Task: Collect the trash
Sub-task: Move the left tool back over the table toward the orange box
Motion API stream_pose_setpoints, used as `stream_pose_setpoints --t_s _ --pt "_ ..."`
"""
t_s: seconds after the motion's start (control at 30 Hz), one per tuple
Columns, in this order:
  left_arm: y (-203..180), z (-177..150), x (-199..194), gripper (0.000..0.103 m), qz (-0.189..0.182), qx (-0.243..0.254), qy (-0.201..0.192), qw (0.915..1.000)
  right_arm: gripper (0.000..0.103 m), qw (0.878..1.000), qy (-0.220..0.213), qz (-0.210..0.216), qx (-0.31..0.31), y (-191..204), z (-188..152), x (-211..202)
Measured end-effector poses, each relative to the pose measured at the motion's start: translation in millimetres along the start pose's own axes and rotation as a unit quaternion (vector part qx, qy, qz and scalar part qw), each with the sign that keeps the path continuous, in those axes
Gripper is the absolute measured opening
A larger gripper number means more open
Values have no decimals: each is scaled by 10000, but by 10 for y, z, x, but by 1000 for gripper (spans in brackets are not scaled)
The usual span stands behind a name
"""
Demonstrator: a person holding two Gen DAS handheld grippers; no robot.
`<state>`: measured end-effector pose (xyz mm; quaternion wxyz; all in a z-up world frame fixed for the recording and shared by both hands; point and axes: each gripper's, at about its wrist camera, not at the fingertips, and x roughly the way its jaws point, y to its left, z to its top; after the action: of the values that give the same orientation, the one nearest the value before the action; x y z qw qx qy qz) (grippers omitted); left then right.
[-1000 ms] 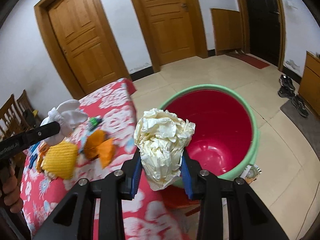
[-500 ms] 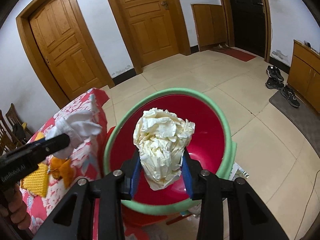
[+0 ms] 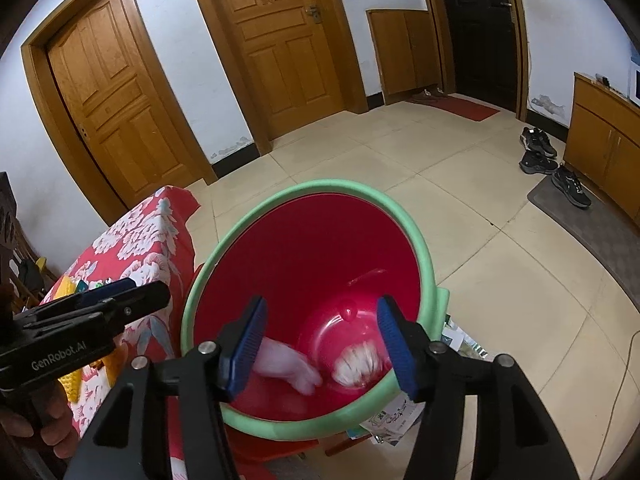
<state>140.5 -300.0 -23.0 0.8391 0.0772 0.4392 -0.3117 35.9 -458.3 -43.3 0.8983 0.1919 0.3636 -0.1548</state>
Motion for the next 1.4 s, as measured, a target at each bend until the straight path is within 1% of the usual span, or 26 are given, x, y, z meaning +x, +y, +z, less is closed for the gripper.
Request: stream_pose_setpoints --t_s 0.17,0.4,0.5,0.6,0.87,1.07,1.4 --pt "43 -19 -80 57 -7 -99 -48 9999 61 10000 -22 24 53 10 -20 -70" --pt "126 -92 -263 57 -134 -314 -113 9994 61 9999 -67 104 113 66 -49 -239" --pt "165 -129 -366 57 -137 -389 -164 9990 65 9998 -63 137 109 109 -67 -287" --pt "208 -168 -475 60 -94 -445 -226 9987 66 9999 -23 148 83 153 -94 -313" --pt "445 -322 -794 61 135 -682 -429 9967 66 9993 54 357 102 294 -169 -384" --pt "682 -419 -982 61 332 -898 -572 9938 70 9987 59 498 11 477 -218 -473" --pt "1170 -628 -1221 61 847 -1301 -690 9855 70 9970 100 735 -208 815 -285 -509"
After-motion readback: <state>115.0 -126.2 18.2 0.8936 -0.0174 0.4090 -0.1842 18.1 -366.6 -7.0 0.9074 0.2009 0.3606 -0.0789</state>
